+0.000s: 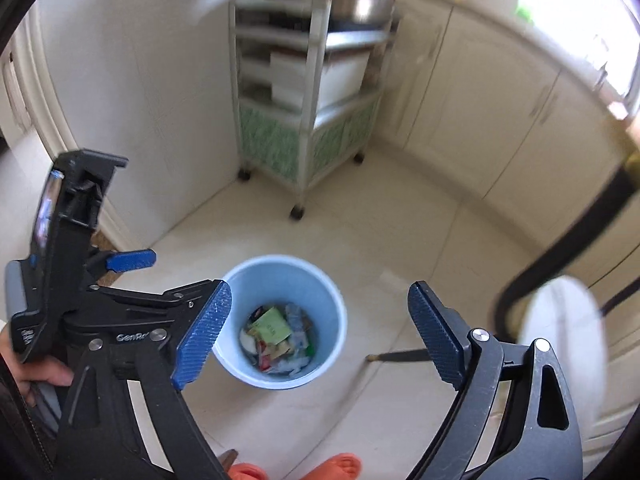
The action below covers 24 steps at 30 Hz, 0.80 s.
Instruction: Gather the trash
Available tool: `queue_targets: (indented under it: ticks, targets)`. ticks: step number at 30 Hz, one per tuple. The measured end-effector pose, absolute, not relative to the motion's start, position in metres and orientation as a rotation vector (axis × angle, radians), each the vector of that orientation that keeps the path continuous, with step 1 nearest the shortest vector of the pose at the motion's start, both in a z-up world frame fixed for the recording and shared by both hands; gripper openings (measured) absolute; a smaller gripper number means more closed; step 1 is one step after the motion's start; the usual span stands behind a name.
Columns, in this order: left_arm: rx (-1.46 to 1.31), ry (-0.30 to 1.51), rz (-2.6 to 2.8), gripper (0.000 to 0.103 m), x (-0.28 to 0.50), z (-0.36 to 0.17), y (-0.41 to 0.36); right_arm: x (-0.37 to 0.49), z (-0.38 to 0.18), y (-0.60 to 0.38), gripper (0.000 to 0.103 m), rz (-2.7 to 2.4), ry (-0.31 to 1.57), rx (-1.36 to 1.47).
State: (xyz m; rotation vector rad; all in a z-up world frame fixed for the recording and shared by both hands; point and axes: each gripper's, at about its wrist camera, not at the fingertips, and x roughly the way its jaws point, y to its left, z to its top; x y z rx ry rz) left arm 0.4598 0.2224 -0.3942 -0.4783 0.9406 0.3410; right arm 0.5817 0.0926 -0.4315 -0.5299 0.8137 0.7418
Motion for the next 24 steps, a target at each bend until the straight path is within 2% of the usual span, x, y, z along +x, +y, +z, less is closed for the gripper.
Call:
queue_targets:
  ticks: [8,11,17,24]
  targets:
    - [-0.330,0.656,0.189,0.101,0.391,-0.218,0.150,0.524,-0.292,0.025,0.100,0.567,0.558,-0.475]
    - [-0.270,0.571,0.144,0.101,0.362,-0.162,0.116,0.503,-0.239,-0.013,0.101,0.497,0.473,-0.427]
    - [-0.176,0.430,0.034,0.102,0.297,-0.069,0.048,0.465,-0.155,-0.092,0.103,0.360,0.345,-0.336]
    - [-0.069,0.301,-0.031,0.102,0.224,0.001,-0.029,0.430,-0.085,-0.168,0.103,0.238,0.221,-0.251]
